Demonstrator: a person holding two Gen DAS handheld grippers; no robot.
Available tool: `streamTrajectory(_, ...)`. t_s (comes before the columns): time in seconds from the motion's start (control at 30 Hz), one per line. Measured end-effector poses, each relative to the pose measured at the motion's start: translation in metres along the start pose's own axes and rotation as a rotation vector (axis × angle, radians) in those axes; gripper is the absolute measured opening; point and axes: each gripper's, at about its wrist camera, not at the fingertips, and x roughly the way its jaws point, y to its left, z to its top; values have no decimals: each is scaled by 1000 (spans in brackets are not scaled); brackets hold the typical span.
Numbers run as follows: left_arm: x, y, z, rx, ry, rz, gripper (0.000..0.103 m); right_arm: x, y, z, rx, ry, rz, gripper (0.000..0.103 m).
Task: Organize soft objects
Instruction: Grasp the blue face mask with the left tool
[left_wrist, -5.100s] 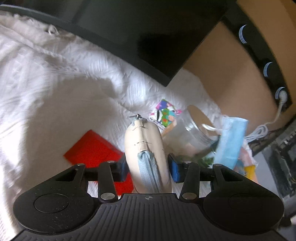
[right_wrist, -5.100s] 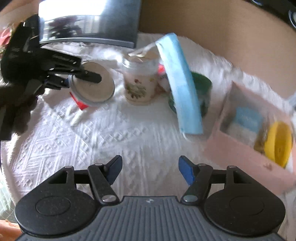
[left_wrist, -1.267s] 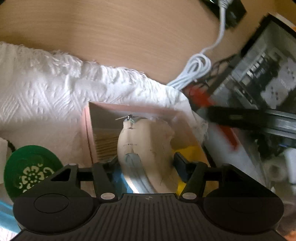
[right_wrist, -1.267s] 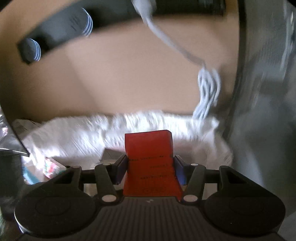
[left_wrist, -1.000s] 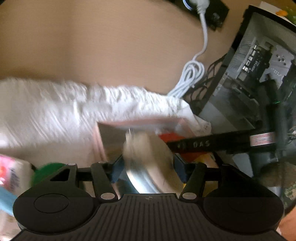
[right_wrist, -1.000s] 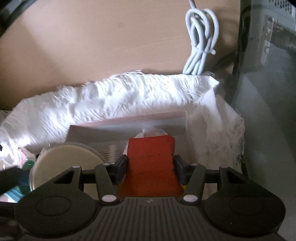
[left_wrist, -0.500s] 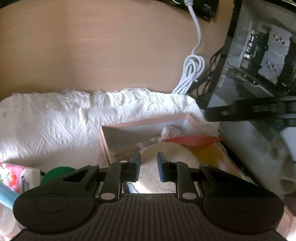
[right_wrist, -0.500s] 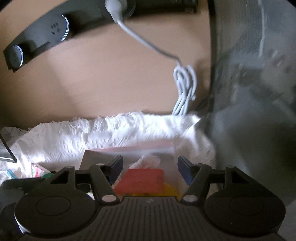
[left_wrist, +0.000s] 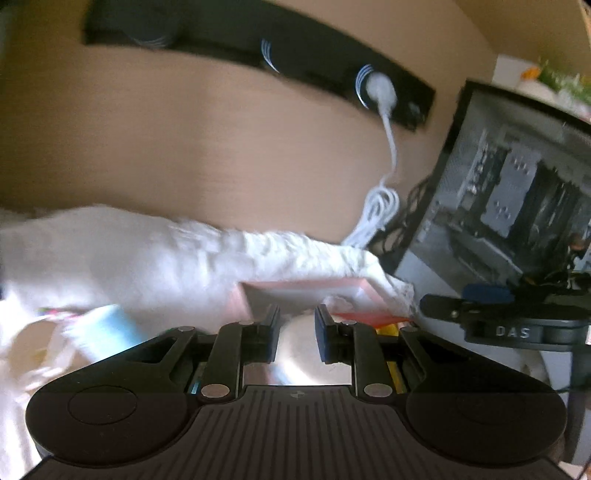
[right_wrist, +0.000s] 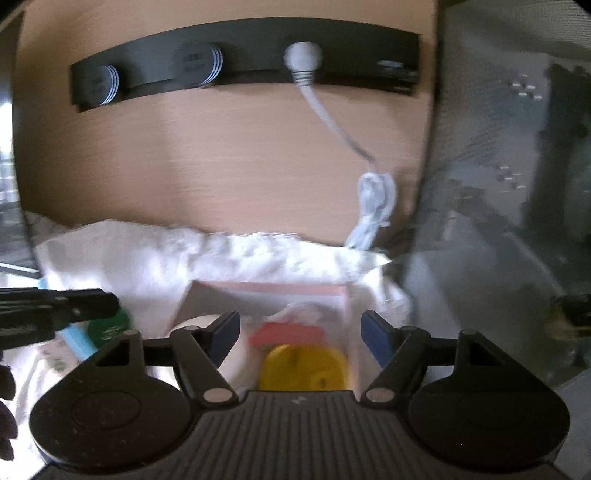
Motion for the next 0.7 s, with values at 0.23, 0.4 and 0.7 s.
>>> streamTrajectory(0.23, -78, 64, -42, -59, -67, 175, 23, -11, 57, -19, -127, 14, 113, 73)
streamTrajectory(0.4, -119, 124, -70, -136, -62, 386, 23, -14, 91, -45, -217, 74, 179, 73)
streamTrajectory(0.7, -131, 157, -81, -223, -43, 329, 23, -9, 136, -68, -341, 115, 201, 73)
